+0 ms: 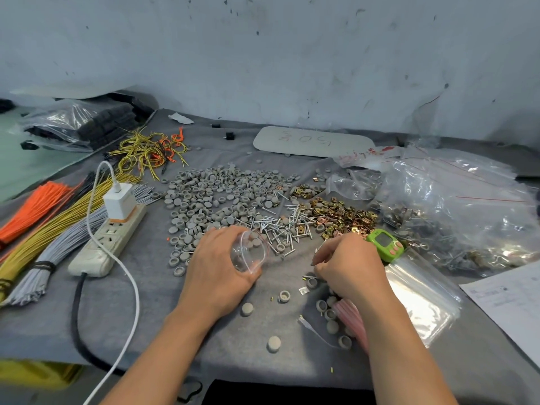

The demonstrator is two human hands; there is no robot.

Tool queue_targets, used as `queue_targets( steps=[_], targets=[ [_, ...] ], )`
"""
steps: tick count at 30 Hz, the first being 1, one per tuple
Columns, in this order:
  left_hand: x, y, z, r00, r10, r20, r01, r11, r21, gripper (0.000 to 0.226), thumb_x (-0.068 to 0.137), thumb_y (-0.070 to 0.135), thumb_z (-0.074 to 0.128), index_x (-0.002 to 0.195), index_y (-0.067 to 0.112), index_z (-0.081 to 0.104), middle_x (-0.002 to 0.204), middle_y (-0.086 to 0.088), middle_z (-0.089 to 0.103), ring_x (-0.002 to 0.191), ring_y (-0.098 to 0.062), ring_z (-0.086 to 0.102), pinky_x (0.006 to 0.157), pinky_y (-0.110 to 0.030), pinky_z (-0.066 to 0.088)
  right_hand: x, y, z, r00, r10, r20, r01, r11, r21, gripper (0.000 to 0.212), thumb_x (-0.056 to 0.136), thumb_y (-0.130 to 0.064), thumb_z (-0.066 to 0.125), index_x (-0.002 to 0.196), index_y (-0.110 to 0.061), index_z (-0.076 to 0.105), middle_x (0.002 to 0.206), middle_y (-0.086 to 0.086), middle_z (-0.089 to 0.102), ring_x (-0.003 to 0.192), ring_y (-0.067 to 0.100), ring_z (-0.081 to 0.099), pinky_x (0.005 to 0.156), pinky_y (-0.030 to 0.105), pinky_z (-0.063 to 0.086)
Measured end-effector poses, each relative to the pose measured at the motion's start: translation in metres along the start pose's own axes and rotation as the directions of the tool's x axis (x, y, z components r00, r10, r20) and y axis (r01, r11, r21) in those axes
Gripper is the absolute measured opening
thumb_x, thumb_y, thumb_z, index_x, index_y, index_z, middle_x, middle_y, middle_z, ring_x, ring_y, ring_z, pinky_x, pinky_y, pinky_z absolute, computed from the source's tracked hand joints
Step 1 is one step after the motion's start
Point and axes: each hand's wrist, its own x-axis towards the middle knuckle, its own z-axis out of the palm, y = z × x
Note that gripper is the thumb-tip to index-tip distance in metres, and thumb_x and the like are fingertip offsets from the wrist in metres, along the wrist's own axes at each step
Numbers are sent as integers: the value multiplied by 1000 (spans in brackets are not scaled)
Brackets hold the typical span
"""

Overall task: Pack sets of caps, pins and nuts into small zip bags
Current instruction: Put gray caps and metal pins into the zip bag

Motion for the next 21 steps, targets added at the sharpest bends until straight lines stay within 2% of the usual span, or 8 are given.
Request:
queue_targets(
  steps=[4, 8, 12, 14, 18, 21],
  targets=[
    [0, -1, 1, 1000, -13, 7, 13, 1000, 3, 52, 69, 54, 71, 116, 38, 58, 107, 19, 55, 101, -5, 49, 90, -23, 39, -8, -5, 3, 991, 7, 131, 9, 993, -120, 11, 71, -17, 83, 71, -27, 78, 75, -6, 75, 78, 18, 72, 76, 36, 63],
    [1, -1, 1, 1000, -6, -1, 6, 1000, 9, 51, 71, 49, 76, 117, 35, 60, 107, 17, 57, 103, -8, 52, 95, -28, 44, -12, -10, 4, 995, 9, 95, 11, 977, -212, 22, 74, -21, 75, 96, -22, 74, 91, 0, 74, 88, 24, 70, 85, 39, 60],
    [1, -1, 1, 1000, -7, 3, 7, 1000, 11, 50, 71, 55, 70, 117, 37, 59, 106, 17, 57, 101, -8, 51, 93, -28, 45, -15, -14, 4, 996, -23, 82, 45, 961, -274, 13, 81, -28, 75, 94, -24, 76, 85, -4, 73, 87, 22, 68, 94, 41, 54],
    [1, 0, 1, 1000, -7, 3, 7, 1000, 8, 51, 70, 58, 66, 116, 37, 59, 107, 17, 58, 102, -7, 50, 94, -28, 44, -18, -15, 5, 996, -57, 73, 75, 958, -275, 12, 86, -33, 73, 90, -23, 78, 81, -5, 73, 84, 22, 68, 94, 41, 53],
    [1, -1, 2, 1000, 0, 0, 0, 1000, 8, 52, 69, 63, 59, 114, 38, 59, 106, 19, 60, 100, -4, 49, 94, -27, 44, -20, -13, 6, 995, -87, 47, 95, 972, -214, 19, 93, -31, 63, 87, -20, 78, 79, -1, 72, 79, 23, 68, 90, 39, 55],
    [1, -1, 2, 1000, -1, 0, 1, 1000, 20, 51, 69, 61, 64, 115, 39, 58, 103, 20, 56, 98, -4, 49, 88, -25, 42, -18, -12, 9, 994, -111, -7, 110, 991, -77, 20, 96, -29, 63, 86, -21, 78, 76, -2, 73, 76, 20, 68, 80, 35, 56]
  ],
)
